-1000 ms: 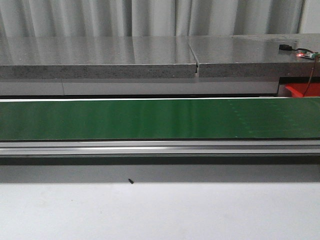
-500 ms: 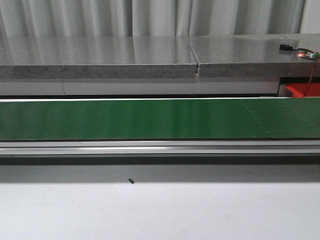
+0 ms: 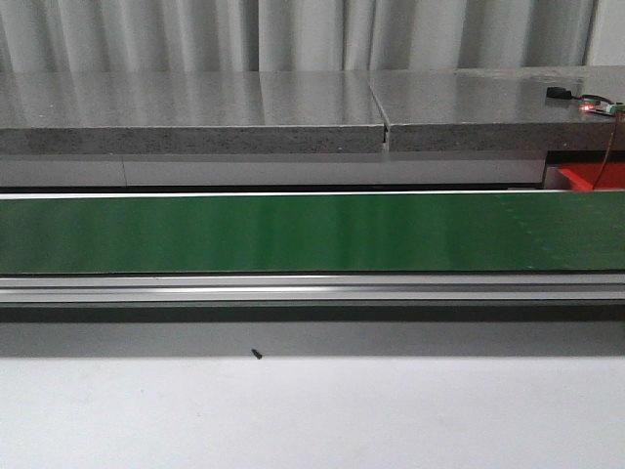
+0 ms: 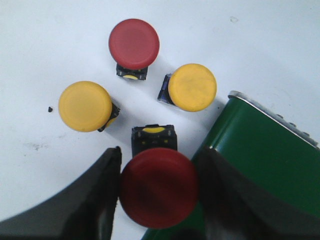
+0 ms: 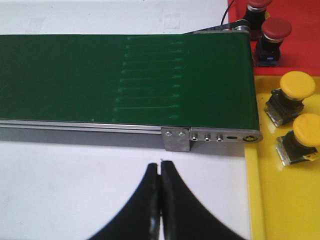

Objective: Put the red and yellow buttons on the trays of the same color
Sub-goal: 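Grasp a red button from the cluster with the left gripper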

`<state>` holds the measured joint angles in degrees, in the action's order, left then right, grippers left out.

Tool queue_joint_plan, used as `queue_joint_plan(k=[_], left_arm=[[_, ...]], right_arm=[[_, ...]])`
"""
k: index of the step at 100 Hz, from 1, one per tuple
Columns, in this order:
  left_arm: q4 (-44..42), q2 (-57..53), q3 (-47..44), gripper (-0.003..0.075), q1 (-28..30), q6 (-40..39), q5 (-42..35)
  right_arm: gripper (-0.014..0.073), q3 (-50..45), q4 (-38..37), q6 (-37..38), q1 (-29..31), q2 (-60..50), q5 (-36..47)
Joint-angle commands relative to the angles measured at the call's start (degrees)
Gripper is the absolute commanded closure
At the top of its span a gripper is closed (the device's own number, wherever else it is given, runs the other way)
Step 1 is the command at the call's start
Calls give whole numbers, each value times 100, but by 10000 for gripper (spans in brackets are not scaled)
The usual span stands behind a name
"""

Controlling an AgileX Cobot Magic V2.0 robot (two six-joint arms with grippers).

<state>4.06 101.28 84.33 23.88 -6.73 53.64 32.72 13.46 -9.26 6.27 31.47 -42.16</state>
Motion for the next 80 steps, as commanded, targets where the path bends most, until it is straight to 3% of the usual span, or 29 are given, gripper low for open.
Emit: queue_joint_plan(k=[1,38,80], left_arm=[[58,-498,170,500,6,25,19],[58,-1272,-589,500,-397,62,-25],[107,-1324,-1131,499,-829,62,-312]], right_arm=[[662,143,89,-44,-9,6,308],[662,143,89,-44,-9,6,308],[662,143,89,-44,-9,6,308]])
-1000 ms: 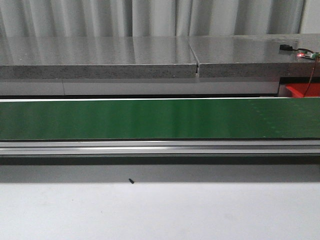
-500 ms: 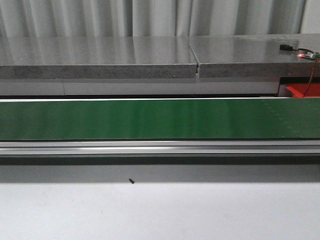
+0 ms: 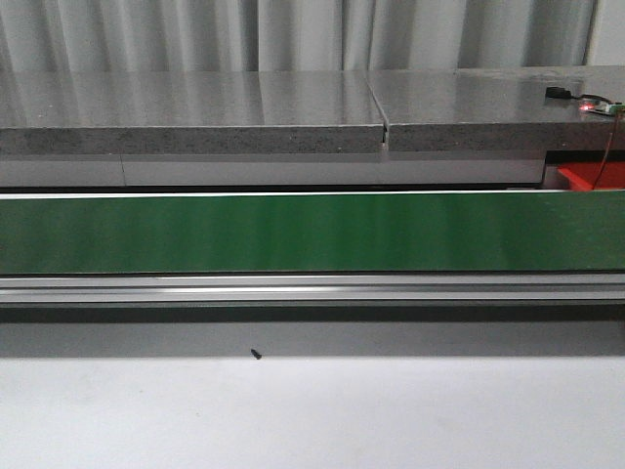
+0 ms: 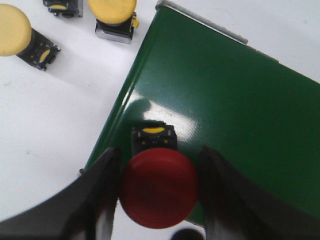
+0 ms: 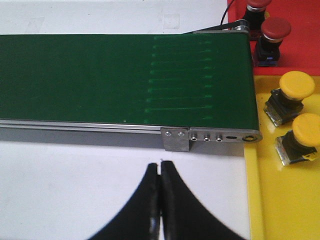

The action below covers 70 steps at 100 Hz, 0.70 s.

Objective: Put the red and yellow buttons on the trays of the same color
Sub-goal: 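Grasp a red button from the cluster with the left gripper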

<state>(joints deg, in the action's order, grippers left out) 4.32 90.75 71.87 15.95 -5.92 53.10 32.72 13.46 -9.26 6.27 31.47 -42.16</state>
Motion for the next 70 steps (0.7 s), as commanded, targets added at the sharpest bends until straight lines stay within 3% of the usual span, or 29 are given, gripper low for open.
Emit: queue_joint_plan(k=[1,21,43,70], left_arm=[[82,-270,116,499,-36,-19,-258],[82,-270,69,477,-36,118,-267],[114,-270,69,258,-36,195,-282],[499,-358,69,251,-36,233,-403]], right_arm=[[662,143,89,-44,-9,6,308],[662,143,89,-44,-9,6,308],[662,143,89,-44,-9,6,308],[662,143,89,-44,-9,6,308]])
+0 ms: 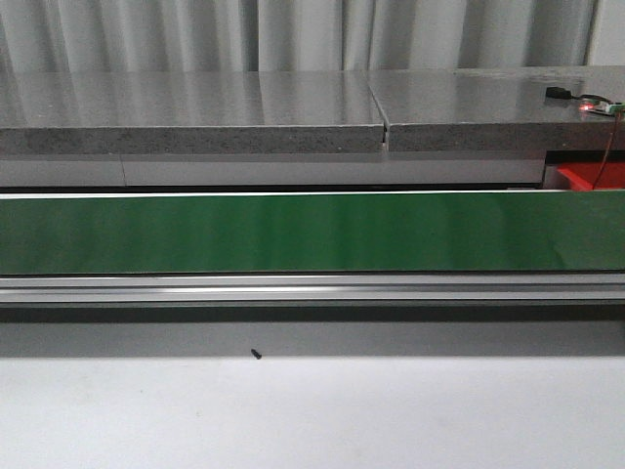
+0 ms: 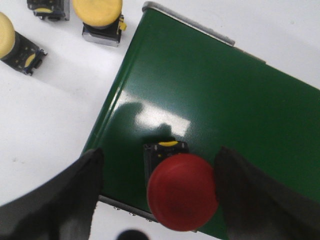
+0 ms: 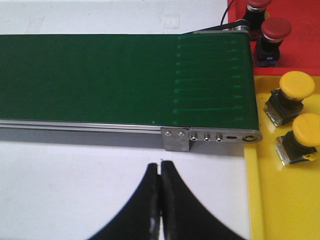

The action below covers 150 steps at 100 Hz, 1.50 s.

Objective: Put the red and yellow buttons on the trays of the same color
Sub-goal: 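Grasp a red button from the cluster with the left gripper, then place the red button on the green belt with the left gripper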

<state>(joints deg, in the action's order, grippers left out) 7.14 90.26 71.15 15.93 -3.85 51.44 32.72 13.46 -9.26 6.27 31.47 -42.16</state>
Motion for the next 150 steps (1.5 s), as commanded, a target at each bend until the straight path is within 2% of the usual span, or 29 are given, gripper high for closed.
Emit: queue_joint_plan(k=[1,18,35,77,106,122,150], left_arm=[[229,-328,141,251,-33,27,-248],[473,-471,368,251,-33,123,-234],[447,-487,775,252,50,244,94],[447,-423,934,253,892,618,470],[394,63,936,256,982,769,509],[-96,440,1082,256,999,769,619],[-150,947,1220,256,1244,731,516]], right_arm=[[662,143,89,-44,-9,6,308],[662,143,89,-44,-9,6,308],[662,143,89,-44,-9,6,308],[662,143,89,-44,-9,6,308],[662,143,89,-44,-9,6,308],[662,143,89,-44,-9,6,308],[662,143,89,-44,-9,6,308]])
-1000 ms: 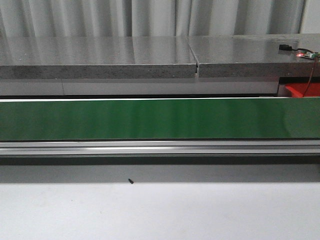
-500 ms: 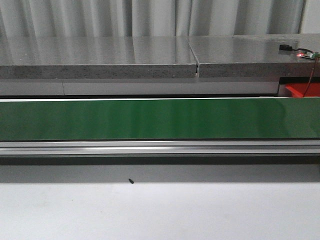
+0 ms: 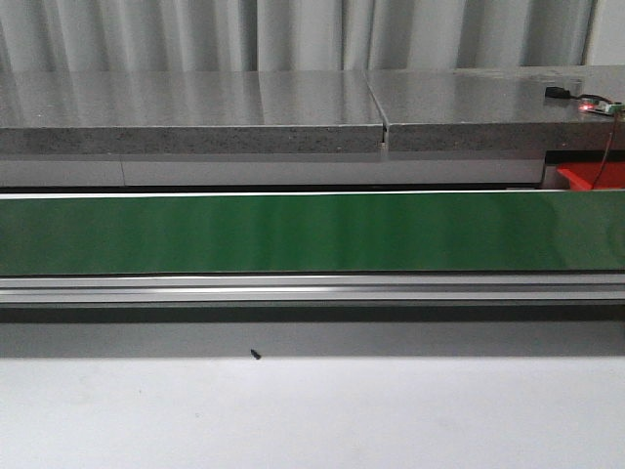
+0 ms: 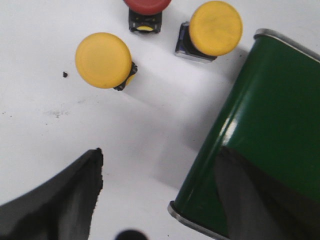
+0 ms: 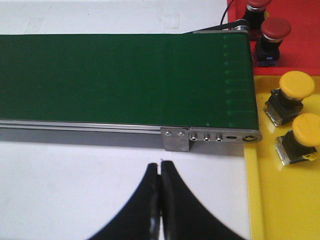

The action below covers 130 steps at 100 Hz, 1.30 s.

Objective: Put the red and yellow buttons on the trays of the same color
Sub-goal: 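Place the red button on the green belt with the left gripper, then grasp a yellow button from the cluster with the left gripper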

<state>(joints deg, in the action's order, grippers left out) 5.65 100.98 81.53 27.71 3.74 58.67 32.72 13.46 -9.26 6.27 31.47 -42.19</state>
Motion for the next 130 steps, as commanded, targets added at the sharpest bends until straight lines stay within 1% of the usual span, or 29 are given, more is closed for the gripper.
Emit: queue_joint_plan(k=[1,18,79,98,107,130], left_arm=[[0,-109,183,256,85,-29,-204],[-74,173,253,256,239,-29,-257],[-2,991,353,257,291,-29,-1728],[-2,1127,353,263,291,-29,-2013],[-2,1127,353,301,291,-8,-2083],[6,1127,353,475,291,-8,-2167]], right_arm=[[662,143,89,-44,-9,6,310],[662,143,89,-44,-9,6,310],[662,143,89,-44,-9,6,309],[662,143,89,-44,-9,6,309],[662,143,89,-44,-9,6,309],[662,143,89,-44,-9,6,309]])
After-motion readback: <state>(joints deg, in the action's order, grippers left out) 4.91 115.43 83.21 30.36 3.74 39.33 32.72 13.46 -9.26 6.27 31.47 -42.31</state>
